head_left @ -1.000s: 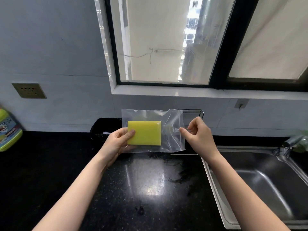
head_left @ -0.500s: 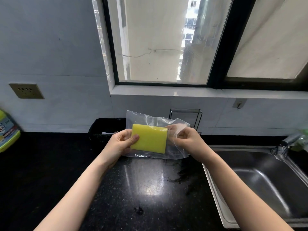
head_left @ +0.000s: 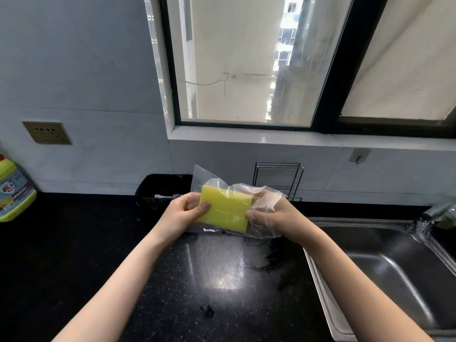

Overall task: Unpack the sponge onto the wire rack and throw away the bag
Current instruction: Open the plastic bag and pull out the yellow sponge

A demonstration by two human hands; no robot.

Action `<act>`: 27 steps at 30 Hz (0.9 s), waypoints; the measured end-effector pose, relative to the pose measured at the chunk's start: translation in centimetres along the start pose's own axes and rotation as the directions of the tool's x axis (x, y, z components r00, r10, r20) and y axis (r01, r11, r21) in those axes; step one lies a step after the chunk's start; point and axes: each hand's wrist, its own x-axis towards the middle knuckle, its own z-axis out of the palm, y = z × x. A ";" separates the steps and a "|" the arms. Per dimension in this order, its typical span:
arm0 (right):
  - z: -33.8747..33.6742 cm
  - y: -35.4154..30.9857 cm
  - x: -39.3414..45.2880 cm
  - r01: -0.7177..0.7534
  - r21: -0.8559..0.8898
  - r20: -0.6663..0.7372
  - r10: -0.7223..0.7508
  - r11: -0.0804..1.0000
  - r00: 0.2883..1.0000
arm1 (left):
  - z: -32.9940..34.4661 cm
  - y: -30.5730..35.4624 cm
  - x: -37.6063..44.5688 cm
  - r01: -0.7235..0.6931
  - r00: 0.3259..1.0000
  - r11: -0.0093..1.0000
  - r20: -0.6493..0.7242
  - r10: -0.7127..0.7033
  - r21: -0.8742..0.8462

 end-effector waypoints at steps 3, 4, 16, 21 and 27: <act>0.5 -0.3 -0.1 0.007 0.009 -0.003 -0.007 1.000 1.000 | 0.2 0.0 -0.1 0.019 1.000 1.000 0.001 -0.019 -0.002; 0.6 -0.3 0.0 0.003 0.019 -0.008 -0.002 1.000 1.000 | 0.1 0.0 -0.1 0.031 1.000 1.000 0.003 -0.031 -0.005; 0.5 1.4 0.6 -0.126 0.087 -0.135 0.137 0.988 0.981 | 0.1 -0.2 -0.3 0.042 0.985 0.997 -0.171 -0.030 0.067; -0.1 2.1 0.3 -0.157 0.123 -0.189 0.179 0.980 0.966 | -1.1 -1.6 0.0 0.088 0.963 0.994 -0.260 -0.067 0.070; -1.0 3.0 -0.4 -0.184 0.201 -0.280 0.237 0.962 0.930 | -3.5 -4.7 0.5 0.191 0.888 0.981 -0.433 -0.153 0.045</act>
